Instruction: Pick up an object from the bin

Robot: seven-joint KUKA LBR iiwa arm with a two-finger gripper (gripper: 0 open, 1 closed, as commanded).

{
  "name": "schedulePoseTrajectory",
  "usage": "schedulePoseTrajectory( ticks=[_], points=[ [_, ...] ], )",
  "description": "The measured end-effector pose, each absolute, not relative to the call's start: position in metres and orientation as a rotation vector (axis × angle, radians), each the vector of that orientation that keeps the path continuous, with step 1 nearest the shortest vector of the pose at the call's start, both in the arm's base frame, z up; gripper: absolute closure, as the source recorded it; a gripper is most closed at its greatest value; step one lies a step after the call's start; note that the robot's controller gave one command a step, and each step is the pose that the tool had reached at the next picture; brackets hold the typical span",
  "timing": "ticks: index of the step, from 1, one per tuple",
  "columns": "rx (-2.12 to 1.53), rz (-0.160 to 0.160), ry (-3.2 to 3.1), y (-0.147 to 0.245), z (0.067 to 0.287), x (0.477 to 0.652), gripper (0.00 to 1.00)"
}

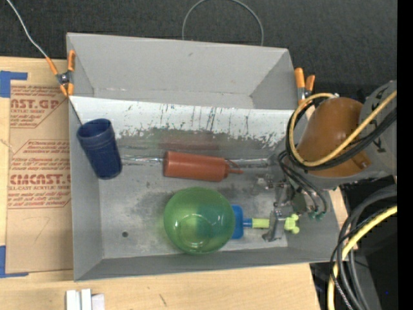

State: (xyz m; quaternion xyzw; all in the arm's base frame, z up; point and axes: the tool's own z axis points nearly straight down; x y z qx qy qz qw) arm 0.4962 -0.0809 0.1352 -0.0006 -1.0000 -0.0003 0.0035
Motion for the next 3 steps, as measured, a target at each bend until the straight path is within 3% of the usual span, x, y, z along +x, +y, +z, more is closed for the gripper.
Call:
schedulePoseTrajectory(
  ticks=[1,2,3],
  points=[
    [0.001,0.001,-3.142,-0.081,0.140,0.498,0.00],
    [-0.129,-0.003,-3.133,-0.079,0.067,0.487,0.00],
    [-0.207,-0.001,-3.136,-0.070,0.070,0.495,0.00]
  ],
)
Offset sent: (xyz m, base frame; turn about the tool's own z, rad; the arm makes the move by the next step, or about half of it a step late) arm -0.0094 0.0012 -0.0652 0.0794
